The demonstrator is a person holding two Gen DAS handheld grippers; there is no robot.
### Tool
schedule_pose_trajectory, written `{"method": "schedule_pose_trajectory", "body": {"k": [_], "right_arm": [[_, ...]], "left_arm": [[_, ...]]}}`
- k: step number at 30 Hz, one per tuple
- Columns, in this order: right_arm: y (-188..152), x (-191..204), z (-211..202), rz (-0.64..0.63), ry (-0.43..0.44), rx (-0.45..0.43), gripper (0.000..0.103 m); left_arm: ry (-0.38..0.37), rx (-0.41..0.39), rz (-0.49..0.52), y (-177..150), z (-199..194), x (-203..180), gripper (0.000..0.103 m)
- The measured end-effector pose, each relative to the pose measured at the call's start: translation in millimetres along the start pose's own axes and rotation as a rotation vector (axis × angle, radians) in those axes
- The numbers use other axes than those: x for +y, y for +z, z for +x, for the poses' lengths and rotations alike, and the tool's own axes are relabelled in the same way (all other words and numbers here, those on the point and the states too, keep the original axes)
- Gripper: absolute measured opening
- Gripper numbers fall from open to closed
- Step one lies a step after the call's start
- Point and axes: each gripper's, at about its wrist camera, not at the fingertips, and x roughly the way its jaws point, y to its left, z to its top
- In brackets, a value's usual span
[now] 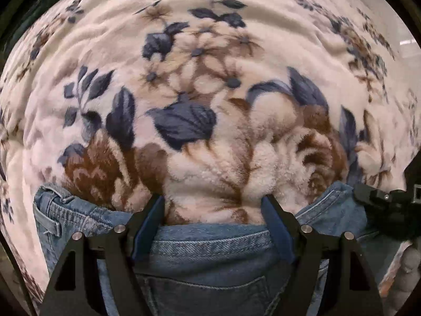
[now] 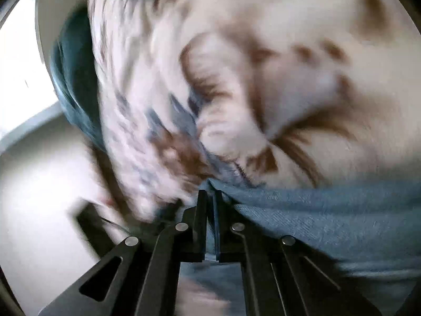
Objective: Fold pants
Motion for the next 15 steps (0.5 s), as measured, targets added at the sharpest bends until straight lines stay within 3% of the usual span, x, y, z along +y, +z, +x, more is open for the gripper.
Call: {"method": "schedule_pose_trajectory", "body": {"k": [4,5,10,12,14,15], "right_arm": [[-2.6,33.6,1.1,-0.132,-0.144,0.035,0.01],[-5.8,50.6,1.1,-0.212,-0.226,0.027,0.012],[-35.5,115.3,1.6,-0.56,-0.519,-0.117,0.012],[-44.8,124.6,9.7,-0.617,-0.51,-0.083,0.012],[-44.1,114.9,29.7,-0.59,-0.463,0.032,0.012],[-51.2,105.1,39.4,-0.578,-0.497,0.041,0.013]], "left_arm": [[-0.02,-0.045,-0.046,-4.0,-21.2,24.8,0.075],[-0.019,-0.071,-0.065,-8.2,-31.4,33.7,0.075],[0.031,-0.148,-0.194,-45.3,-70.2,94.4,0.075],[0.057,-0.157,-0.267,-73.0,-85.4,119.1,0.075],[0.065,-0.162,-0.393,-107.4,-99.1,154.5,0.075],[0.064,-0.16,-0.451,-122.7,-102.3,166.0,0.075]]}}
